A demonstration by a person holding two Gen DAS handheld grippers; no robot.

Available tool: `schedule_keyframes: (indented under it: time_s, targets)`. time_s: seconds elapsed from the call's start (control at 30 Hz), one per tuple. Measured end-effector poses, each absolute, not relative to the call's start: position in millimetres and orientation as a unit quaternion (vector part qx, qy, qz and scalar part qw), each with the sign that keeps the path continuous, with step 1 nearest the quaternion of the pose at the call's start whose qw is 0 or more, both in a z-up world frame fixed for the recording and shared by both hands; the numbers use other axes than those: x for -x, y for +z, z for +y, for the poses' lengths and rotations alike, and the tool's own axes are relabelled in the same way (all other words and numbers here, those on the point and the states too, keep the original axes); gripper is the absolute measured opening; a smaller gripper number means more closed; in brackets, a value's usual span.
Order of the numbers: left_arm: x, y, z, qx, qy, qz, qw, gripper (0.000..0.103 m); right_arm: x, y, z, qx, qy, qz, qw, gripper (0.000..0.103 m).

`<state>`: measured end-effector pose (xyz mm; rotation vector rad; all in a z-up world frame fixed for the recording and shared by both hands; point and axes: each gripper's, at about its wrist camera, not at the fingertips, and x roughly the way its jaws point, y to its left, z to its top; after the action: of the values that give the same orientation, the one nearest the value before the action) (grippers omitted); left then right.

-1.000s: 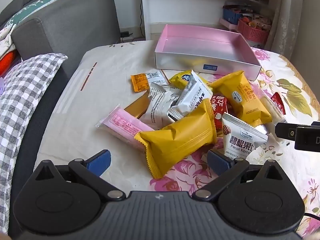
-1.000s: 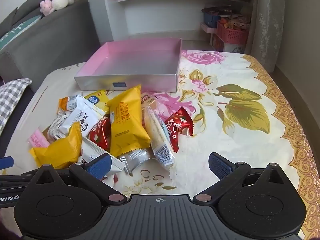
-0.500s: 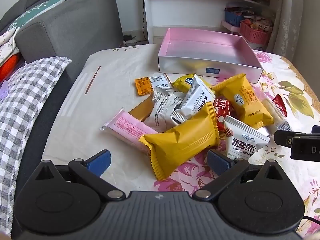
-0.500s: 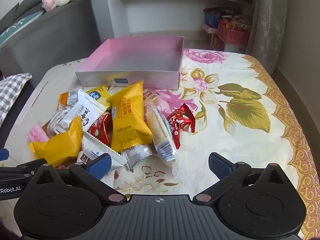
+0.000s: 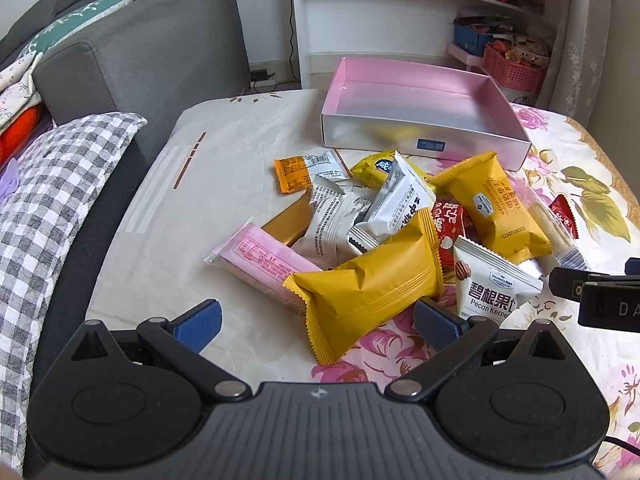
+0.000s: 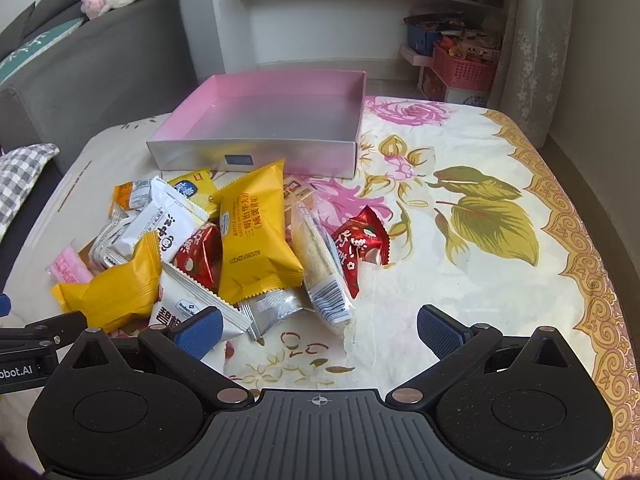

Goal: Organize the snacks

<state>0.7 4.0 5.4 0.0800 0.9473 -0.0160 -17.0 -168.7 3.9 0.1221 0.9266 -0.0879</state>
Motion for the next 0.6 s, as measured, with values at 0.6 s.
schedule_keyframes:
  time_s: [0.6]
  targets:
    - [-2.0,8.9,8.8,-0.029,-0.003,0.452,0.891,0.103,13.8,3.9,-167.7,-0.075,-0.057,0.44,0.893,0.103]
